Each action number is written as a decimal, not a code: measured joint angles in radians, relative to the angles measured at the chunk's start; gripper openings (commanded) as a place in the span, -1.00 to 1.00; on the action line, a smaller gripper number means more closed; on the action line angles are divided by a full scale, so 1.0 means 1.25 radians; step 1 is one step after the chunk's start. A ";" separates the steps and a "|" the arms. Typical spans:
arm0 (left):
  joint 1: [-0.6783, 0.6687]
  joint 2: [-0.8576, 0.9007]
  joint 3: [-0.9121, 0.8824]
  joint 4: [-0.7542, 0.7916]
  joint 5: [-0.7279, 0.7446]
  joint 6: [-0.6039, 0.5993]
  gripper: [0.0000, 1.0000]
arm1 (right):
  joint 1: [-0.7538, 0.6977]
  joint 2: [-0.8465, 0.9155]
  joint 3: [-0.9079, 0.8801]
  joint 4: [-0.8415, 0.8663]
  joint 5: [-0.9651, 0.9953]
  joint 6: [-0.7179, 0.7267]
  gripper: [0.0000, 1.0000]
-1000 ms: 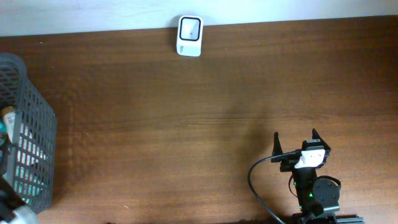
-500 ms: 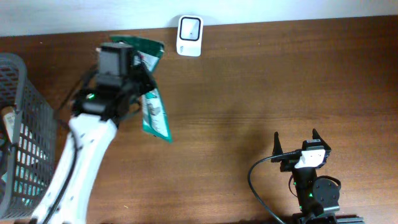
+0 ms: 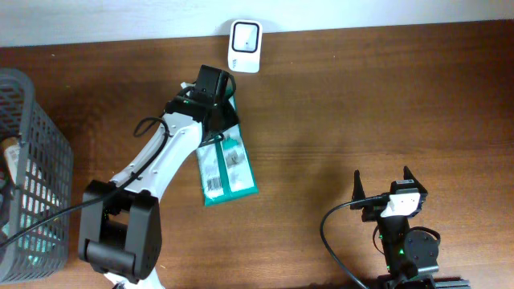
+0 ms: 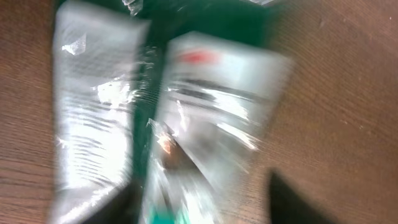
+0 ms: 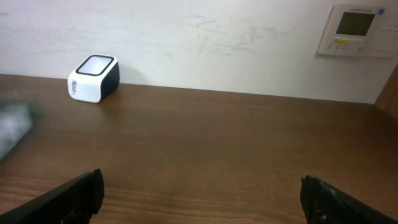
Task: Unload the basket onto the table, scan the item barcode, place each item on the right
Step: 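Lift the gloves pack out and place it on the table center, then reach the left gripper into the basket and grasp the white lotion tube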
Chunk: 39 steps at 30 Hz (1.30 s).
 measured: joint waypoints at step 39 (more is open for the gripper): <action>0.978 0.062 0.078 -0.083 0.139 0.673 0.71 | 0.000 0.000 0.000 0.000 0.000 0.001 0.97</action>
